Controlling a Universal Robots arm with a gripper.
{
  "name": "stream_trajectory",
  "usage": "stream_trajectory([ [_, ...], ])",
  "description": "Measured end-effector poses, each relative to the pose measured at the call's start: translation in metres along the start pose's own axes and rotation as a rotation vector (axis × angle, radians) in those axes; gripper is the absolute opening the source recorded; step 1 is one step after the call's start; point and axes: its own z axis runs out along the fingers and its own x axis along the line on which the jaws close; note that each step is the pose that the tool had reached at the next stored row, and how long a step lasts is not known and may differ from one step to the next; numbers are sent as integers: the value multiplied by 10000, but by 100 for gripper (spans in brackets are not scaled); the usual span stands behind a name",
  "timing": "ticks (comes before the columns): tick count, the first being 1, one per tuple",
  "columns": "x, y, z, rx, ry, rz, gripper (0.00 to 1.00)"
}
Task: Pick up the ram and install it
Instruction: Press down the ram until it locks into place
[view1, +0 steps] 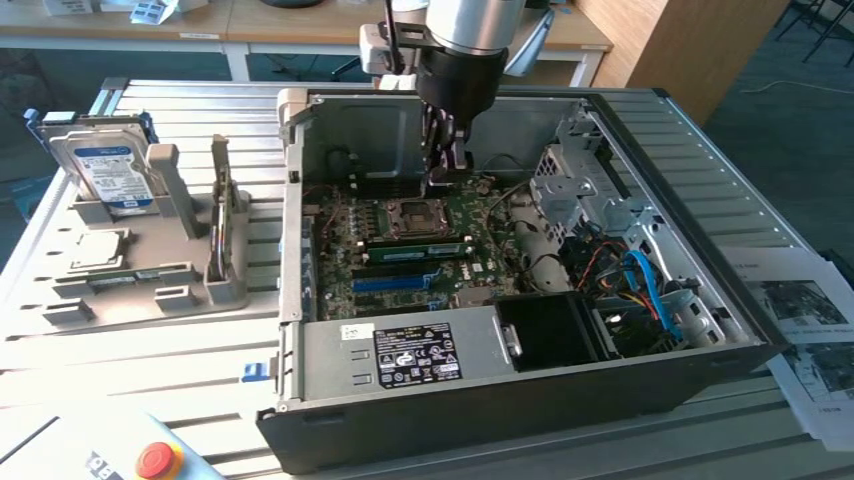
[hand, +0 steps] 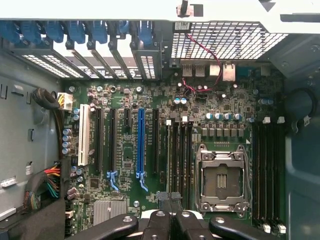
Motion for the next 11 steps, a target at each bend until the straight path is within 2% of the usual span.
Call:
stream_trajectory([
  [4, 0, 0, 0, -11, -24, 419, 11],
  [11, 0, 0, 2, -39, -92, 1651, 11],
])
